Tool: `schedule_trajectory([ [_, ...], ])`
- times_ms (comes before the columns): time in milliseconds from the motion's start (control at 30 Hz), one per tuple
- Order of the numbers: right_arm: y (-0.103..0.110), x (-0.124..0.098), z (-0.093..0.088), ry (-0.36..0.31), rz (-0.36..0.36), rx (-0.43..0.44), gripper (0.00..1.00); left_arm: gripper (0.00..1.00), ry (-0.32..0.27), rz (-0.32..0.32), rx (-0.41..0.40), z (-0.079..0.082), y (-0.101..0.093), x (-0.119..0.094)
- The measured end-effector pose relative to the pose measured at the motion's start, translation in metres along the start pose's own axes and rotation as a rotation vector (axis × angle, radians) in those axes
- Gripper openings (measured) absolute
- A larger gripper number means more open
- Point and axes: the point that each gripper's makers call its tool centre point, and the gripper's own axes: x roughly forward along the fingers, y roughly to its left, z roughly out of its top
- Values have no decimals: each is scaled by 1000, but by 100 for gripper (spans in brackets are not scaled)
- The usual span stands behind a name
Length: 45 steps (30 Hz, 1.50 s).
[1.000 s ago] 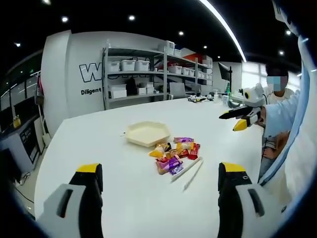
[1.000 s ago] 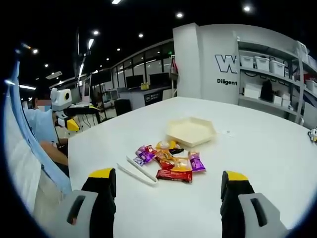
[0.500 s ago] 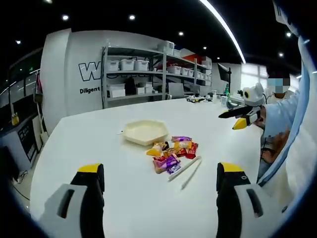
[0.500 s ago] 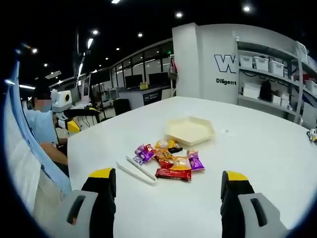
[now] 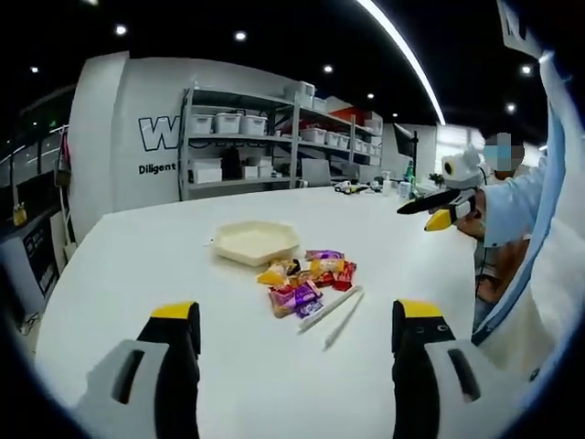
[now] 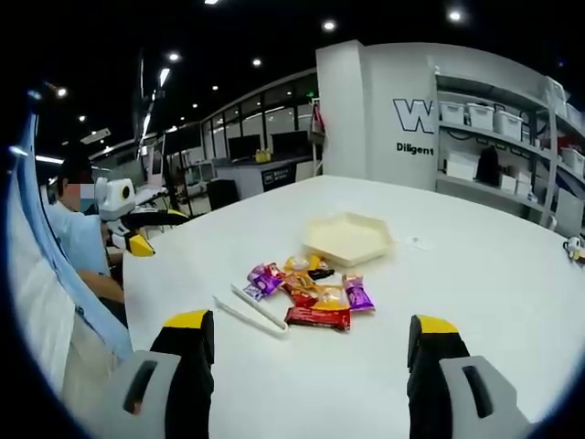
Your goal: Place the target food into the container with the food tongs after gripping and lifting it, then release it inside without dropping or visibly crushing the food.
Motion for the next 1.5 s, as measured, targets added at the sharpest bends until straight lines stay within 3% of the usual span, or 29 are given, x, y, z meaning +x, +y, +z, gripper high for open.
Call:
schedule_trajectory([
  [567,9,-1,3,3,-9,-6,89,62,9,-132,42,-24,-20,14],
  [833,13,-4,4,7,-19,-5,89,55,25,-169,34,-37,-24,20],
  [1033,16,-6,2,12,-25,-3,89,43,44,-196,41,-48,-31,30],
  [1133,18,-7,3,11,-26,-2,89,45,56,-200,48,-54,-34,36],
  [1500,26,-3,2,17,-16,-4,89,34,95,-234,60,-67,-38,55],
])
